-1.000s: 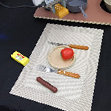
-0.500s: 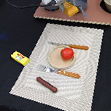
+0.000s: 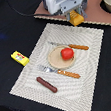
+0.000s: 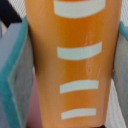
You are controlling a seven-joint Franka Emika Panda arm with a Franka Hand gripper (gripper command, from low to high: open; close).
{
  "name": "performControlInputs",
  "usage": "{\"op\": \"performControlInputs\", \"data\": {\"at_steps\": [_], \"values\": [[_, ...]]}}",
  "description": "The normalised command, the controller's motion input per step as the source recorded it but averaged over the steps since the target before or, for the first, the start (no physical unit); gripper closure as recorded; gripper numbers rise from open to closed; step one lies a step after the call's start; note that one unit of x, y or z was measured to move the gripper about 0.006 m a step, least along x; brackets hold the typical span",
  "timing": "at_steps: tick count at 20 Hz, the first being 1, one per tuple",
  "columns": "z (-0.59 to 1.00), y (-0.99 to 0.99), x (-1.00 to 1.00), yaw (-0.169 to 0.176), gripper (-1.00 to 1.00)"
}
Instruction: Interact with the objects in diverse but meaningful ways.
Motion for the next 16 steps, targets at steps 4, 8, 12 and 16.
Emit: {"op": "performControlInputs", "data": {"at_steps": [4,8,12,16], "values": [[-0.36,-0.17,0.00,-0.013,1.00],[-0.37,0.08,0.00,-0.001,1.00],[-0.30,0.28,0.00,0.000,1.00],[-0.10,0.16,0.01,0.000,1.00]]}}
